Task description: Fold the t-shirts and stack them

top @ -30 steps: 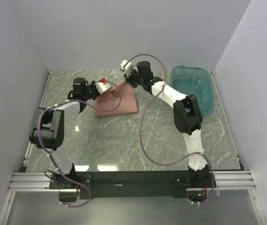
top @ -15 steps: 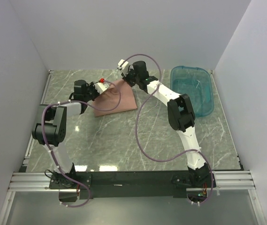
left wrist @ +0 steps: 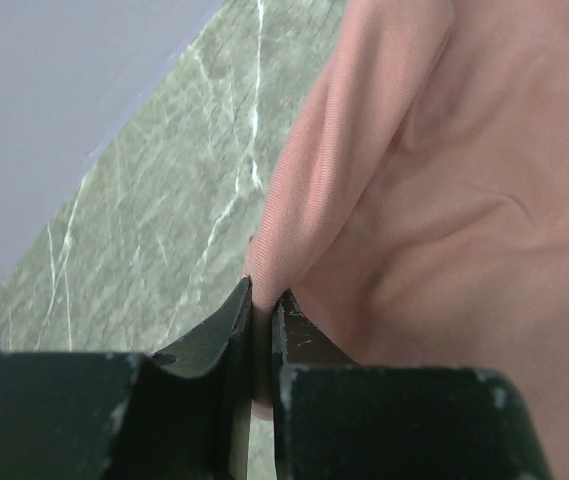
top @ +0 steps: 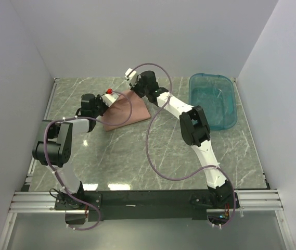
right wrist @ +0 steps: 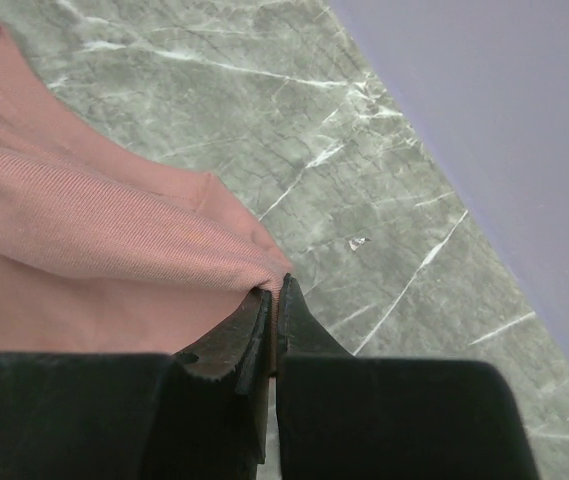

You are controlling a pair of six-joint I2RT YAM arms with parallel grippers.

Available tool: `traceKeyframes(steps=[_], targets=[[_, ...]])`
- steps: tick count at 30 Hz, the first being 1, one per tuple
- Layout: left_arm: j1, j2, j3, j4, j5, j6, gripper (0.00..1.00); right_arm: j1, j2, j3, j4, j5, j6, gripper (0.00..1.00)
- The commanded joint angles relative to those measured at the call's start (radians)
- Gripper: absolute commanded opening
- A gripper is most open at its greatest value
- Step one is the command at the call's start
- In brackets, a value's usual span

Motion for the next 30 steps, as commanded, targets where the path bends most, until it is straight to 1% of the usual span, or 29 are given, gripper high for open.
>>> traceKeyframes(steps=[1, 3, 4, 5, 6, 7, 8, 9, 10, 11, 12, 13, 14, 15, 16, 18, 19, 20, 21, 22, 23, 24, 25, 26, 27, 28, 29, 30], targets=[[0.002, -0.067, -0.015, 0.049, -0.091, -0.051, 0.0, 0.003, 0.016, 0.059, 0.056, 0.082, -0.035, 0.0], [0.002, -0.059, 0.007, 0.001, -0.129, -0.065, 0.0, 0.01, 0.03, 0.071, 0.09, 0.114, -0.044, 0.0], [0.002, -0.047, 0.024, -0.026, -0.149, -0.086, 0.0, 0.013, 0.036, 0.089, 0.094, 0.131, -0.044, 0.03], [0.007, -0.029, 0.042, -0.05, -0.169, -0.099, 0.0, 0.019, 0.042, 0.097, 0.102, 0.147, -0.041, 0.11], [0.01, 0.011, 0.076, -0.073, -0.185, -0.111, 0.01, 0.019, 0.041, 0.1, 0.103, 0.16, -0.037, 0.26], [0.011, 0.03, 0.091, -0.101, -0.212, -0.132, 0.05, 0.02, 0.034, 0.099, 0.108, 0.178, -0.032, 0.35], [0.011, 0.044, 0.106, -0.109, -0.212, -0.145, 0.11, 0.016, 0.006, 0.079, 0.123, 0.184, -0.021, 0.43], [0.011, 0.057, 0.132, -0.112, -0.252, -0.161, 0.33, 0.013, -0.013, 0.061, 0.131, 0.186, -0.023, 0.53], [0.013, 0.059, 0.143, -0.095, -0.324, -0.21, 0.46, 0.008, -0.037, 0.012, 0.14, 0.184, -0.021, 0.57], [0.013, 0.055, 0.159, -0.102, -0.352, -0.227, 0.49, -0.004, -0.088, -0.013, 0.151, 0.18, -0.017, 0.59], [0.013, 0.053, 0.21, -0.119, -0.394, -0.249, 0.51, -0.013, -0.116, -0.034, 0.148, 0.177, -0.011, 0.62], [0.017, 0.054, 0.247, -0.197, -0.475, -0.308, 0.52, -0.019, -0.139, -0.068, 0.142, 0.159, 0.005, 0.63], [0.021, 0.051, 0.284, -0.233, -0.513, -0.344, 0.54, -0.027, -0.186, -0.084, 0.119, 0.142, 0.012, 0.64], [0.024, 0.044, 0.335, -0.271, -0.54, -0.378, 0.68, -0.045, -0.211, -0.102, 0.105, 0.129, 0.02, 0.66], [0.03, 0.033, 0.347, -0.321, -0.586, -0.442, 0.75, -0.055, -0.261, -0.145, 0.094, 0.116, 0.032, 0.67], [0.04, -0.019, 0.343, -0.36, -0.591, -0.513, 0.81, -0.078, -0.314, -0.195, 0.064, 0.047, 0.037, 0.7], [0.057, -0.042, 0.328, -0.374, -0.578, -0.601, 0.83, -0.085, -0.355, -0.226, 0.039, 0.013, 0.032, 0.7], [0.07, -0.085, 0.312, -0.403, -0.533, -0.646, 0.84, -0.09, -0.375, -0.239, -0.028, -0.025, 0.028, 0.7], [0.083, -0.102, 0.291, -0.424, -0.486, -0.721, 0.88, -0.098, -0.395, -0.251, -0.069, -0.147, 0.016, 0.7], [0.123, -0.113, 0.289, -0.461, -0.426, -0.846, 0.88, -0.114, -0.432, -0.274, -0.105, -0.205, 0.008, 0.7], [0.136, -0.113, 0.288, -0.496, -0.353, -0.907, 0.88, -0.124, -0.449, -0.283, -0.183, -0.267, 0.006, 0.7], [0.171, -0.108, 0.286, -0.561, -0.209, -0.998, 0.85, -0.131, -0.462, -0.288, -0.227, -0.42, 0.002, 0.68], [0.203, -0.102, 0.277, -0.578, -0.161, -1.045, 0.84, -0.142, -0.475, -0.294, -0.27, -0.478, -0.004, 0.68], [0.218, -0.097, 0.26, -0.575, -0.105, -1.089, 0.82, -0.144, -0.496, -0.298, -0.362, -0.542, -0.012, 0.67], [0.231, -0.093, 0.21, -0.535, -0.005, -1.129, 0.77, -0.144, -0.507, -0.305, -0.413, -0.62, -0.033, 0.67], [0.246, -0.088, 0.187, -0.528, 0.046, -1.193, 0.73, -0.142, -0.519, -0.326, -0.45, -0.644, -0.044, 0.67], [0.246, -0.067, 0.171, -0.497, 0.071, -1.217, 0.71, -0.142, -0.547, -0.341, -0.5, -0.662, -0.043, 0.67], [0.246, -0.053, 0.168, -0.498, 0.085, -1.226, 0.67, -0.142, -0.562, -0.361, -0.516, -0.674, -0.043, 0.67]])
